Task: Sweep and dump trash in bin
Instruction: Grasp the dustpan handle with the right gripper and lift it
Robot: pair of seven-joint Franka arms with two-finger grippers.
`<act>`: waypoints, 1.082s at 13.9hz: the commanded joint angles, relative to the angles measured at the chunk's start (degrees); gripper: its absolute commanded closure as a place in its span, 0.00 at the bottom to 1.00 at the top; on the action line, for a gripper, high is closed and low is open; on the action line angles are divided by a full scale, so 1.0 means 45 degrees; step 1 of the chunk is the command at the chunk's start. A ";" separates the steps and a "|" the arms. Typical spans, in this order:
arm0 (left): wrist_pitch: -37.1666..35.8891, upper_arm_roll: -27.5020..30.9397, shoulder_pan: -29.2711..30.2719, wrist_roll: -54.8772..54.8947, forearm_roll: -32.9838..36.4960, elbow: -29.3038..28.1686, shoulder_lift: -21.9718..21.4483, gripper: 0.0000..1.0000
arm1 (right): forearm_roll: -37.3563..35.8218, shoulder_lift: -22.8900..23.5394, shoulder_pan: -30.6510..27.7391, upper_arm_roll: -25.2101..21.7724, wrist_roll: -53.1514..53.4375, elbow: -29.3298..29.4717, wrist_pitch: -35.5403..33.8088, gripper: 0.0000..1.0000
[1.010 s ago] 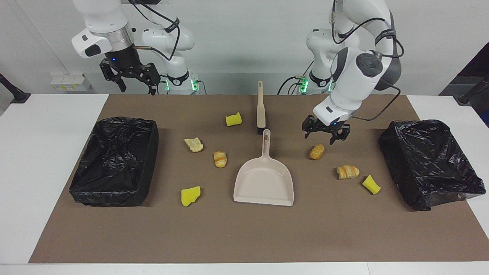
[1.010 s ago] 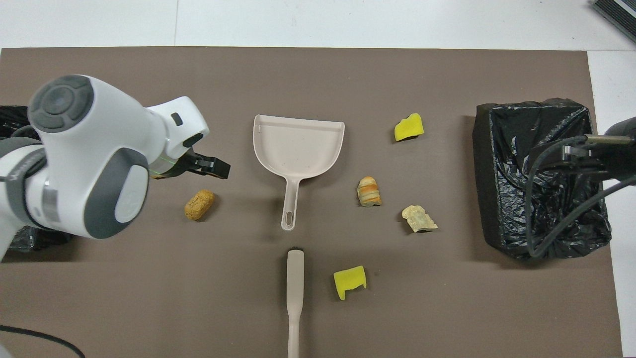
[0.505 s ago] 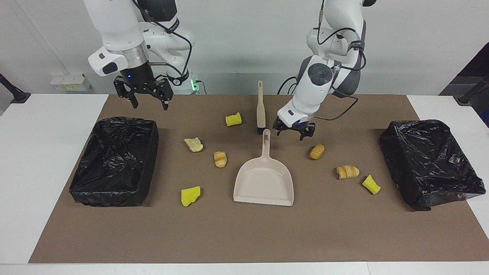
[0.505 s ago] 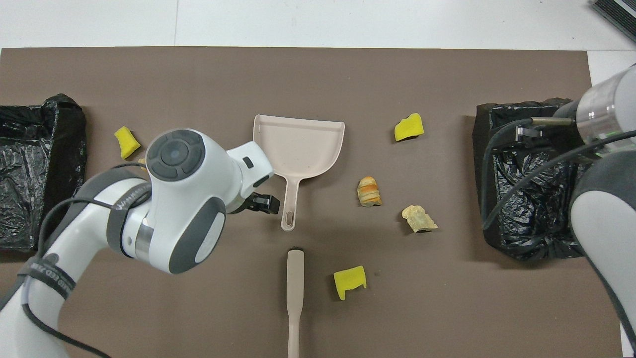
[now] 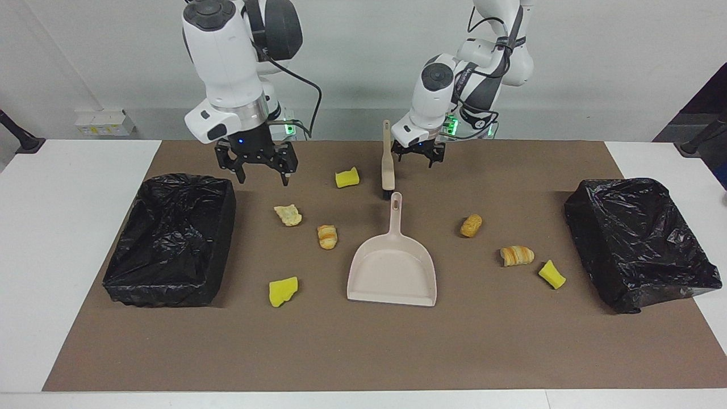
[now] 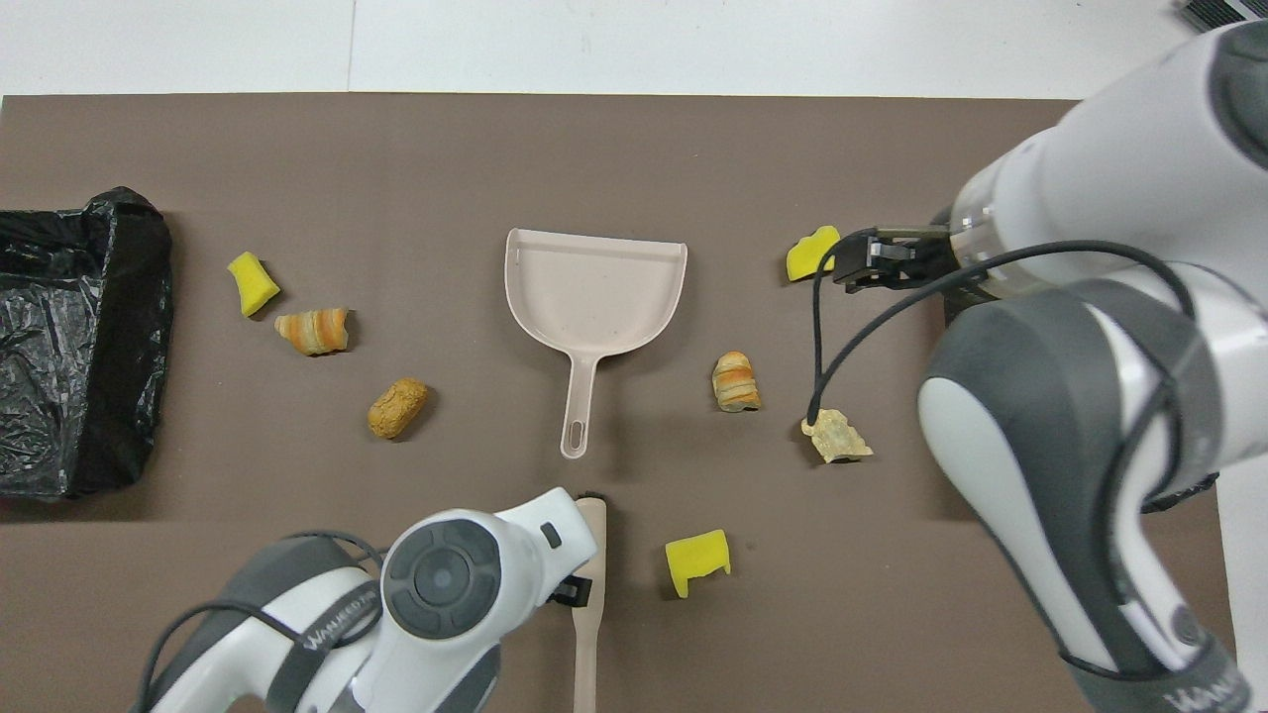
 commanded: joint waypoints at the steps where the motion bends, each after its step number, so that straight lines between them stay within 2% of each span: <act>1: 0.1160 0.0227 -0.1583 -0.1570 -0.0159 -0.1191 -0.0725 0.00 | -0.0560 0.1612 0.1256 -0.0014 0.1947 0.1257 0.0478 0.00; 4: 0.1923 0.0227 -0.2483 -0.2275 -0.0159 -0.1738 -0.0648 0.00 | -0.0678 0.3546 0.2195 -0.0053 0.2770 0.3012 0.1008 0.00; 8: 0.2453 0.0207 -0.3090 -0.3252 -0.0159 -0.2208 -0.0706 0.00 | -0.1126 0.4311 0.3718 0.0005 0.4059 0.2979 0.1730 0.00; 9: 0.2414 0.0227 -0.3304 -0.3505 -0.0159 -0.2208 -0.0726 0.05 | -0.1127 0.4487 0.4012 0.0024 0.4314 0.2921 0.1828 0.00; 10: 0.2394 0.0207 -0.3344 -0.3759 -0.0159 -0.2208 -0.0726 0.19 | -0.1108 0.4701 0.4343 0.0025 0.4645 0.2823 0.2119 0.00; 11: 0.2413 0.0207 -0.3422 -0.3858 -0.0159 -0.2208 -0.0726 0.28 | -0.0991 0.4858 0.4559 0.0044 0.4996 0.2648 0.2856 0.00; 13: 0.2491 0.0207 -0.3579 -0.3956 -0.0159 -0.2208 -0.0648 0.34 | -0.0873 0.4899 0.4775 0.0064 0.5234 0.1715 0.4070 0.00; 15: 0.2472 0.0207 -0.3618 -0.4190 -0.0159 -0.2228 -0.0667 0.40 | -0.0854 0.4666 0.4990 0.0064 0.5215 0.0854 0.4328 0.00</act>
